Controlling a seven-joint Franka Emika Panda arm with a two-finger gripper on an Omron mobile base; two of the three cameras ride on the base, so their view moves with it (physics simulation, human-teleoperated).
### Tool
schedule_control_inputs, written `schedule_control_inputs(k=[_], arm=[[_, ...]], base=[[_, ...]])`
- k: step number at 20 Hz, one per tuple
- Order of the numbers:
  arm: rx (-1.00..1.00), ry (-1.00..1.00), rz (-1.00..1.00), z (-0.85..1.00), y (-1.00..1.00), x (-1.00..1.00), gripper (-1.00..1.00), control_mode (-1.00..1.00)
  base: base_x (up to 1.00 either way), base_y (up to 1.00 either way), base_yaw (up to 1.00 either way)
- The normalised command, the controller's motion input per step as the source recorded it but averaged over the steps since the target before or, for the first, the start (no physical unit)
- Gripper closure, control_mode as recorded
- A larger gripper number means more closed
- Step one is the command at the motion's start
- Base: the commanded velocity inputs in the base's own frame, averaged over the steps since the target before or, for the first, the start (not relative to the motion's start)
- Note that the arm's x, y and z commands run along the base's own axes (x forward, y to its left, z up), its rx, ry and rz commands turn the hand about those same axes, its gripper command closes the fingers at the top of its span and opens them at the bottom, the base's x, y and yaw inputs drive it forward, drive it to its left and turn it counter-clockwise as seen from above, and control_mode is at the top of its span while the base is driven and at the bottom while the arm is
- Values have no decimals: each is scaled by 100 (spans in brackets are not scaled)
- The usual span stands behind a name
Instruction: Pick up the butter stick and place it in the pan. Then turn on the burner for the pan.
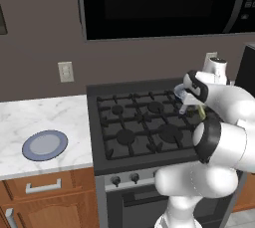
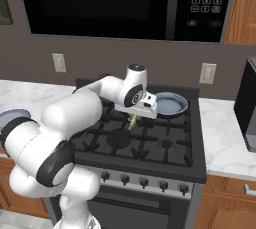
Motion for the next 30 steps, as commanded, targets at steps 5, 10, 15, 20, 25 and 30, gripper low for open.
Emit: schedule_control_inputs(k=[5,10,15,20,25,30], arm=[[-1,1,5,4,-60,45,100,-100],[0,0,8,1,-48,62,100,-100],[0,0,5,0,-27,65,100,-100],[-1,0,8,-11,-21,56,100,-100],[0,0,7,-17,-25,50,100,-100],[-2,-4,4,-21,-8,38,100,-100]], base=[[0,0,0],[0,0,0],[0,0,0],[0,0,0],[0,0,0],[0,0,0]])
